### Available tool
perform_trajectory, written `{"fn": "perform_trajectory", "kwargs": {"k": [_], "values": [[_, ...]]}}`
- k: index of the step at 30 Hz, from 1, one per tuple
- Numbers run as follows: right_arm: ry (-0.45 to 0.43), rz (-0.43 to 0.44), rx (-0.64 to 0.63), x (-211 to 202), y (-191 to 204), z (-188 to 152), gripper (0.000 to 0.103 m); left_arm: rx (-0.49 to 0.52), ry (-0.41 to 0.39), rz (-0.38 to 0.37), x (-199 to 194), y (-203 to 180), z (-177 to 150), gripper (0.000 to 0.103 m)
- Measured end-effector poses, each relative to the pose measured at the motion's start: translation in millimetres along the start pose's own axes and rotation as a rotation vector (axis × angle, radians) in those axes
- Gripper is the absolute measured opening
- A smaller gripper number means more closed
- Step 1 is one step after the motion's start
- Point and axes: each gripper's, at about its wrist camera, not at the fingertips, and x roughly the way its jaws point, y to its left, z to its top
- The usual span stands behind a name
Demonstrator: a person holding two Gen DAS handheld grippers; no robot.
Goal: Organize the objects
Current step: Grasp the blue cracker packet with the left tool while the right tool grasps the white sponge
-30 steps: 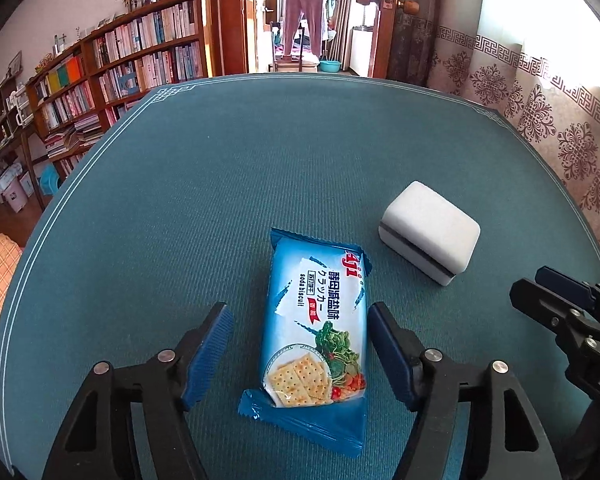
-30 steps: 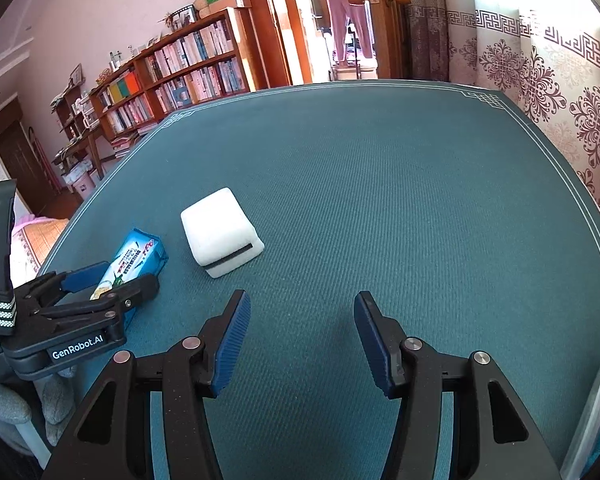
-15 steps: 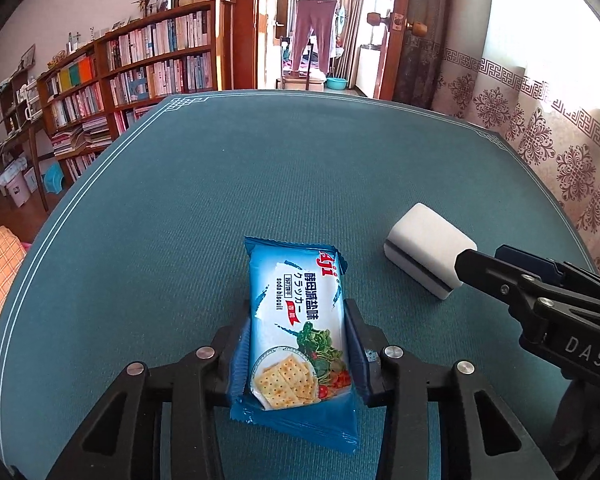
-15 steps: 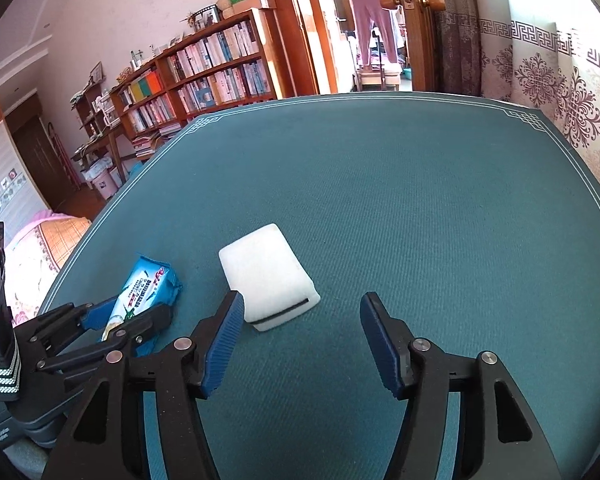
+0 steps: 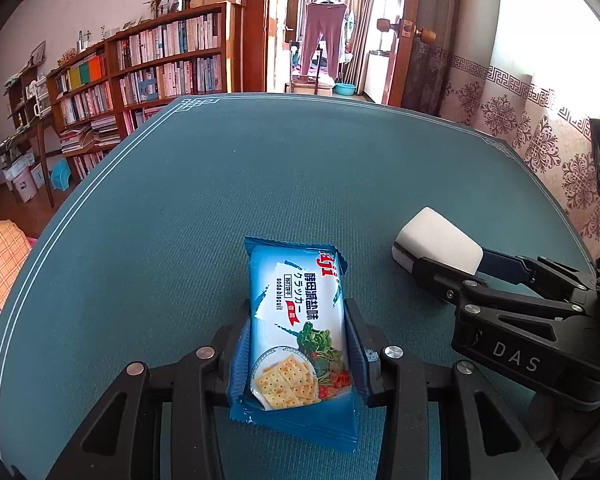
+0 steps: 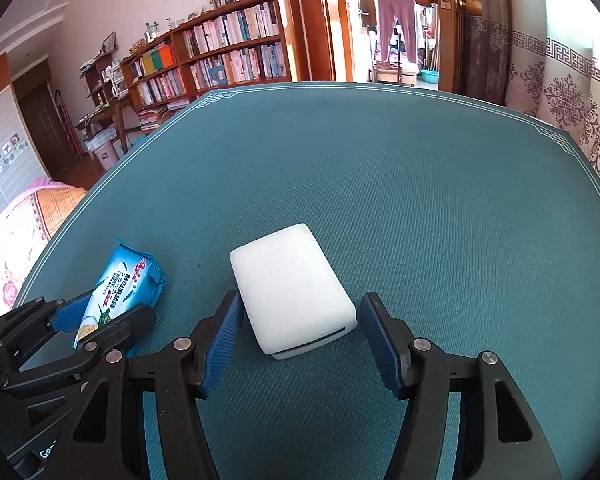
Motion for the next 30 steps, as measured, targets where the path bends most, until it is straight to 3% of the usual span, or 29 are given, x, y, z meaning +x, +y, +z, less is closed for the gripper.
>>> {"fn": "perform_trajectory", "kwargs": {"k": [8, 30], "values": [[-0.006, -0.01, -0.001, -3.5, -0.8, -3.2, 0.052, 0.003, 0.001, 0.006, 0.7, -0.6, -1.6, 0.044], [-0.047, 0.015, 0.156, -74.0, -24.0, -53.4, 0.051, 0.04, -0.037, 0.049, -5.6, -5.9, -5.5, 0.044]]}}
